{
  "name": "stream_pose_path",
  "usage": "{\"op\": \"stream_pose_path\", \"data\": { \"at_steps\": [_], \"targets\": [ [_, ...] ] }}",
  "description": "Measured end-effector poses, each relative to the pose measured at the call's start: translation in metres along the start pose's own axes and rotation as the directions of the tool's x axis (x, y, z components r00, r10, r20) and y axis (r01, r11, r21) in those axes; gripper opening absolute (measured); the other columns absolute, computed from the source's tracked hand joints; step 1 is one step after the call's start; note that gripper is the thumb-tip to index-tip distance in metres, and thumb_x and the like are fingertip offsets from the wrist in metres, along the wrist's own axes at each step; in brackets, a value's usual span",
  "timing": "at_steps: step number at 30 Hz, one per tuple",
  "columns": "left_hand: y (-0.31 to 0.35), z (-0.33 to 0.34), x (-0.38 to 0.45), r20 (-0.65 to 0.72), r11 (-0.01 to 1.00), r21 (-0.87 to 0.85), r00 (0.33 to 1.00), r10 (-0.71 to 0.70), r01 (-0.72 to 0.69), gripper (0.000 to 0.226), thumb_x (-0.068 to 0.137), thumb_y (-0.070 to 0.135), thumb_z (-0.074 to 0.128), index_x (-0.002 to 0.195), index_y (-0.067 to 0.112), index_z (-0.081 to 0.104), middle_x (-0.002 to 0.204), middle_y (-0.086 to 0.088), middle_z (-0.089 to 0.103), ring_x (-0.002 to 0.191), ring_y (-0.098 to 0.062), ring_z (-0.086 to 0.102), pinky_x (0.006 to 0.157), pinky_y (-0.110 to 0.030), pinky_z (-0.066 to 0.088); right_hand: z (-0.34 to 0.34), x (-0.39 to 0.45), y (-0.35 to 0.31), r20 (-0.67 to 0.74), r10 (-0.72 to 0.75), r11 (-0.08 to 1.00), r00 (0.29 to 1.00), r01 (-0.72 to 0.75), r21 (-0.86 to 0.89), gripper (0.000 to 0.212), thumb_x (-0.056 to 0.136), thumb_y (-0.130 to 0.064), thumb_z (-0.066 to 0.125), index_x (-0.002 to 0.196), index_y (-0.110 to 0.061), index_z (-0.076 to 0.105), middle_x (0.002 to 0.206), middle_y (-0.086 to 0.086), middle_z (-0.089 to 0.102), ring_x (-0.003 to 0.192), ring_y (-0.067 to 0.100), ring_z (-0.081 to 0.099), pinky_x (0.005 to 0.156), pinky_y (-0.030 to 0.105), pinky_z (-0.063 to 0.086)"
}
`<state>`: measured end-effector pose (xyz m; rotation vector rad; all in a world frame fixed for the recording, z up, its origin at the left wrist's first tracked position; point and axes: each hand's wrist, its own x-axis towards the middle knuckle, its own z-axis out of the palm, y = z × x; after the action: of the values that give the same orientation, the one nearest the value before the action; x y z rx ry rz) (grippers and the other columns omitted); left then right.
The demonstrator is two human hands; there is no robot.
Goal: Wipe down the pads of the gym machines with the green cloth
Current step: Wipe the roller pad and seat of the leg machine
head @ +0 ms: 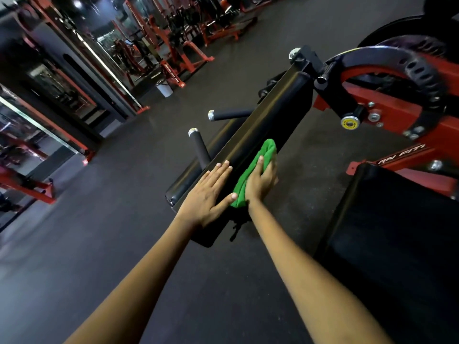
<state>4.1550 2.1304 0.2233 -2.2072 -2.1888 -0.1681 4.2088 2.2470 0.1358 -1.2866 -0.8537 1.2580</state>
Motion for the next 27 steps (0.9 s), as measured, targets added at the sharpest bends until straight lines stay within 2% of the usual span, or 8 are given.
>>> {"op": "stream_pose_path", "data": {
  "at_steps": [3,6,9,11,13,17,20,27],
  "targets": [
    [-0.001,0.001,-0.002,-0.017,1.0,-0.001,1.0,0.006,-0.006,0.085,0.09,0.071,0.012,0.15,0.012,0.023,0.155,0.006,0.013,0.145,-0.009,0.009,0.117,-0.018,-0.002,-0.005,-0.046,0.009,0.064,-0.124,0.992,0.99,0.126,-0.027,0.045,0.098,-0.029,0.05,0.136,-0.005,0.05,0.147,0.02,0.038,0.133,0.037,0.035,0.109,0.029,0.019],
    [0.005,-0.003,0.01,-0.102,0.998,0.068,0.995,0.002,0.005,0.077,0.095,0.063,0.016,0.14,0.008,0.044,0.145,-0.007,0.045,0.135,-0.021,0.039,0.117,-0.03,0.013,-0.016,-0.06,0.025,0.146,-0.274,0.954,0.951,0.288,-0.086,0.059,0.096,-0.046,0.038,0.133,-0.004,0.053,0.141,0.022,0.045,0.126,0.038,0.044,0.108,0.027,0.023],
    [0.012,-0.011,0.049,-0.128,0.99,0.144,0.991,0.025,-0.006,0.073,0.097,0.059,0.014,0.127,0.006,0.056,0.123,-0.009,0.058,0.115,-0.027,0.054,0.111,-0.033,0.018,-0.008,-0.004,0.011,0.097,-0.17,0.983,0.981,0.176,-0.056,0.057,0.093,-0.039,0.036,0.134,-0.003,0.051,0.138,0.021,0.048,0.125,0.039,0.047,0.107,0.042,0.033],
    [0.015,-0.013,0.079,-0.103,0.989,0.142,0.994,0.047,-0.032,0.076,0.095,0.061,0.013,0.134,0.008,0.051,0.135,-0.008,0.052,0.128,-0.025,0.045,0.114,-0.03,0.009,-0.003,0.022,-0.006,-0.009,-0.129,0.992,0.992,0.129,-0.008,0.049,0.095,-0.034,0.039,0.134,-0.007,0.052,0.136,0.018,0.051,0.121,0.036,0.05,0.103,0.042,0.035],
    [0.016,-0.011,0.106,-0.071,0.989,0.138,0.995,0.066,-0.055,0.077,0.092,0.062,0.015,0.143,0.011,0.04,0.15,-0.005,0.037,0.142,-0.021,0.027,0.115,-0.025,-0.003,-0.002,0.017,-0.009,-0.039,-0.24,0.971,0.97,0.239,-0.019,0.051,0.098,-0.04,0.036,0.132,-0.007,0.054,0.135,0.019,0.051,0.121,0.031,0.046,0.102,0.036,0.03],
    [0.018,0.001,0.143,0.005,0.996,0.073,0.999,0.051,-0.051,0.082,0.085,0.065,0.012,0.15,0.016,0.025,0.158,0.001,0.017,0.147,-0.014,0.005,0.118,-0.028,-0.005,-0.013,-0.024,0.027,0.07,-0.413,0.909,0.908,0.416,-0.02,0.046,0.097,-0.034,0.041,0.131,-0.007,0.054,0.137,0.016,0.051,0.128,0.024,0.039,0.108,0.02,0.02],
    [0.018,0.013,0.143,0.0,0.997,0.057,0.998,0.058,-0.058,0.091,0.082,0.076,0.011,0.15,0.016,0.022,0.158,0.002,0.013,0.145,-0.01,0.001,0.119,-0.032,0.0,-0.012,0.015,0.03,0.139,-0.307,0.95,0.941,0.312,-0.016,0.053,0.093,-0.038,0.039,0.136,-0.009,0.048,0.14,0.013,0.049,0.127,0.028,0.045,0.105,0.019,0.023],
    [0.023,0.012,0.141,-0.05,0.999,0.045,0.999,0.014,-0.012,0.087,0.083,0.069,0.022,0.151,0.013,0.022,0.158,-0.001,0.017,0.147,-0.014,0.005,0.12,-0.034,0.001,0.002,0.052,-0.03,-0.032,-0.182,0.982,0.983,0.183,0.042,0.056,0.089,-0.046,0.039,0.135,-0.016,0.05,0.134,0.023,0.046,0.121,0.037,0.046,0.101,0.037,0.035]
  ]
}}
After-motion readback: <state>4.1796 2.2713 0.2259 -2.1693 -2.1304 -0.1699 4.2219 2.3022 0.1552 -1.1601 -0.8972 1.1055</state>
